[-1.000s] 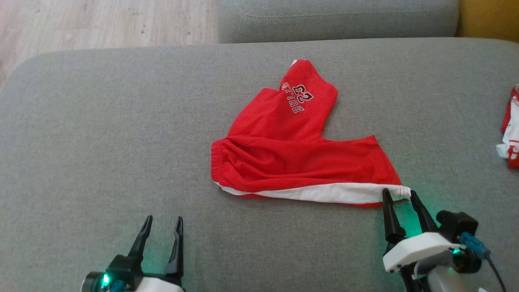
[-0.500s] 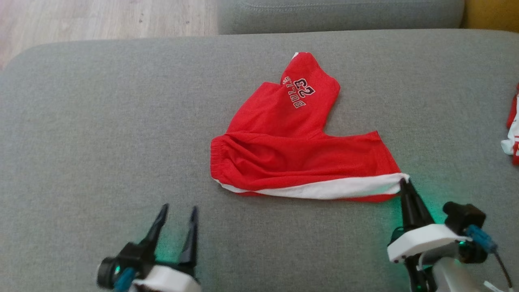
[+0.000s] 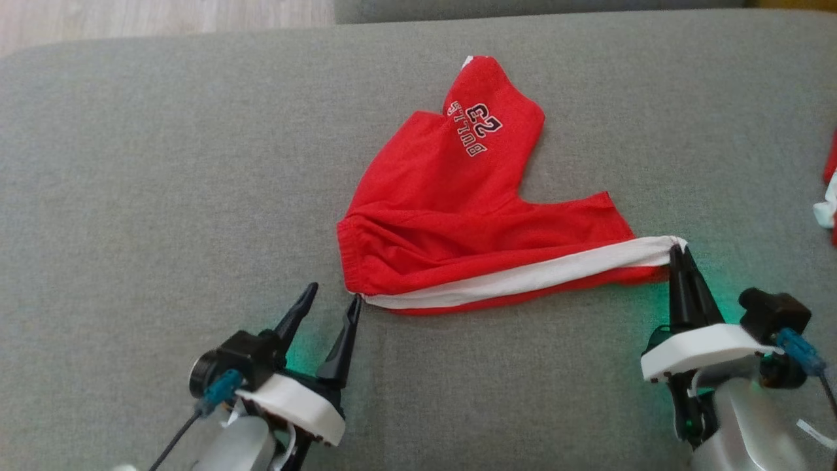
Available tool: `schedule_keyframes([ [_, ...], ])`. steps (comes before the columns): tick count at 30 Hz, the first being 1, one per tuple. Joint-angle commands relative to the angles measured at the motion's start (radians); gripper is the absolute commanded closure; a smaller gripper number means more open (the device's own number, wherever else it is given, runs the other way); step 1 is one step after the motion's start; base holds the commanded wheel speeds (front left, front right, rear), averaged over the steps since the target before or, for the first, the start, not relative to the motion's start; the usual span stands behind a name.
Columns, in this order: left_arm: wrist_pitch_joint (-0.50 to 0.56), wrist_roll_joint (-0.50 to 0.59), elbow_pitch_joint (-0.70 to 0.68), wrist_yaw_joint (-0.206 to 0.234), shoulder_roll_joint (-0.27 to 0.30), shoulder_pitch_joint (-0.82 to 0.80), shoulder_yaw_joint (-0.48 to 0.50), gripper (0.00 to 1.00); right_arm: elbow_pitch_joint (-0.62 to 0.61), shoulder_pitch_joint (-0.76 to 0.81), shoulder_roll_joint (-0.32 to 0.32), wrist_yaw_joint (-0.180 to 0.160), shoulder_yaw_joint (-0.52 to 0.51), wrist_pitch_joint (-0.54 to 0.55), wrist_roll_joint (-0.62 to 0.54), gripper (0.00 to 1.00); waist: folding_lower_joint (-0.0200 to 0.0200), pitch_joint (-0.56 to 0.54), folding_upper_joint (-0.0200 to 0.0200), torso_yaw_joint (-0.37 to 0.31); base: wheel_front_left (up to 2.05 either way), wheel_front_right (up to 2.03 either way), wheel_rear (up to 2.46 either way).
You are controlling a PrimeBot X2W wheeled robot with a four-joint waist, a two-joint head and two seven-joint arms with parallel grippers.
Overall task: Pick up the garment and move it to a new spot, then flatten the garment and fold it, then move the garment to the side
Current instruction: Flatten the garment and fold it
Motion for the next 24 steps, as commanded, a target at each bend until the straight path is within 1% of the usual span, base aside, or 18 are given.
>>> schedule_keyframes([
  [1,-0.01,-0.023,-0.008,0.002,0.023,-0.049,-0.001,0.0,-0.024,-0.033,-0.004,-0.001,0.014,-0.007,-0.01,1.0,-0.0001,0.012,0.0,-0.005,0.0,0.0,0.0],
  [2,-0.01,-0.051,0.005,0.002,0.036,-0.066,-0.04,0.0,-0.021,-0.04,-0.004,-0.001,0.008,-0.007,-0.015,1.0,-0.0001,0.022,0.0,-0.008,0.0,0.0,0.0],
  [5,-0.01,-0.094,0.009,0.002,0.054,-0.088,-0.097,0.0,-0.02,-0.048,-0.004,-0.001,0.003,-0.007,-0.018,1.0,-0.0001,0.034,0.0,-0.011,0.0,0.0,0.0],
  [10,-0.01,-0.119,0.011,0.002,0.074,-0.113,-0.133,0.0,-0.025,-0.053,-0.004,-0.001,0.0,-0.007,-0.019,1.0,-0.0001,0.047,0.0,-0.013,0.0,0.0,0.0],
  [21,-0.01,-0.143,-0.007,0.002,0.095,-0.144,-0.182,0.0,-0.033,-0.067,-0.004,-0.001,0.012,-0.007,-0.012,1.0,-0.0001,0.067,0.0,-0.023,0.0,0.0,0.0],
  [22,-0.01,-0.143,-0.011,0.002,0.097,-0.146,-0.183,0.21,-0.034,-0.067,-0.004,-0.001,0.012,-0.007,-0.011,1.0,-0.0001,0.067,0.0,-0.023,0.0,0.0,0.0],
  [23,-0.01,-0.142,-0.015,0.002,0.098,-0.148,-0.183,0.65,-0.036,-0.068,-0.004,-0.001,0.012,-0.007,-0.011,1.0,-0.0001,0.068,0.0,-0.024,0.0,0.0,0.0],
  [24,-0.01,-0.141,-0.02,0.002,0.099,-0.148,-0.184,1.0,-0.037,-0.068,-0.004,-0.001,0.011,-0.007,-0.01,1.0,-0.0001,0.067,0.0,-0.023,0.0,0.0,0.0],
])
